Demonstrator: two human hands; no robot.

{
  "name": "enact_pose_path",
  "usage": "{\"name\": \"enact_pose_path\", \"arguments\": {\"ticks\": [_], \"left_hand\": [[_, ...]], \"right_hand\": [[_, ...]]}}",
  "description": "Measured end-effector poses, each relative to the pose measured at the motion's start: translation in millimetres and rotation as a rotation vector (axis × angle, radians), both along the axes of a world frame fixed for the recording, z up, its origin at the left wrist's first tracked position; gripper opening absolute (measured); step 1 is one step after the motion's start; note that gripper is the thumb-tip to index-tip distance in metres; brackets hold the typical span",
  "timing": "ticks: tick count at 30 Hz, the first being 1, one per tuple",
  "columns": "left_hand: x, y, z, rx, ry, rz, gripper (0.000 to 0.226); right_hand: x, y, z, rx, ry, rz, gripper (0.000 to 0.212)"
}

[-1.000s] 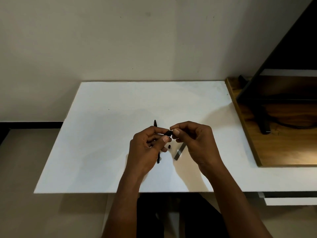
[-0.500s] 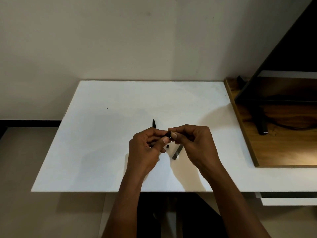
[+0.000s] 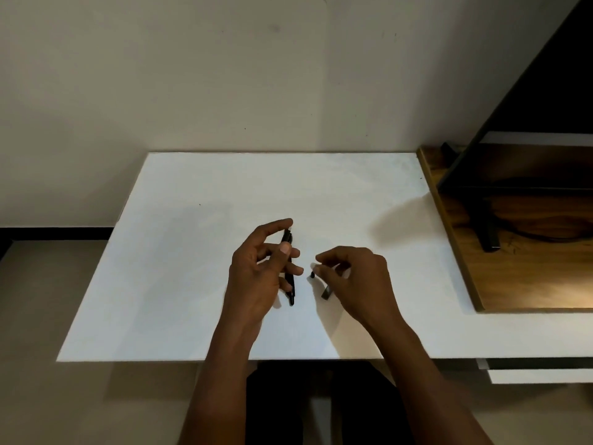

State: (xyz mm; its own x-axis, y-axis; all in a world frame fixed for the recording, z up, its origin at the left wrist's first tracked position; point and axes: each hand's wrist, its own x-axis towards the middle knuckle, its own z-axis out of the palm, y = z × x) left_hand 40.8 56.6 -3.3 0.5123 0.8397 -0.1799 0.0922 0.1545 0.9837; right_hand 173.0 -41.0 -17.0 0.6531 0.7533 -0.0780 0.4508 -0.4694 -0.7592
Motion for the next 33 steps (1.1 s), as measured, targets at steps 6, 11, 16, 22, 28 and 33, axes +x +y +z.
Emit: {"name": "enact_pose_path", "arguments": {"ticks": [6,11,16,22,28,33], "left_hand": [[2,-3,-1,-0.002,0.002,-0.008,0.028],[4,-5,-3,-0.011,0.003,-0.015,0.027],[7,-7,-4,-0.008,0.058,-0.058,0.028],[10,-10,-4,-0.013,0.137,-0.089,0.013],[10,-12,-1,0.015,0.153,-0.103,0.012],[10,-12,0,0.028,0.175,-0.083,0.012]], "right_hand": [[-11,3,-8,-0.068,-0.240,0.122,0.013],[-9,5,-9,-0.003,-0.196,0.101,0.011],[5,2,0,0.330,0.400,-0.165,0.014],[10,2,7,0.482,0.631,-0.178,0.014],[9,3,7,0.475,0.585,-0.128,0.010],[13,1,8,0.467,0.524,-0.154,0.009]]}}
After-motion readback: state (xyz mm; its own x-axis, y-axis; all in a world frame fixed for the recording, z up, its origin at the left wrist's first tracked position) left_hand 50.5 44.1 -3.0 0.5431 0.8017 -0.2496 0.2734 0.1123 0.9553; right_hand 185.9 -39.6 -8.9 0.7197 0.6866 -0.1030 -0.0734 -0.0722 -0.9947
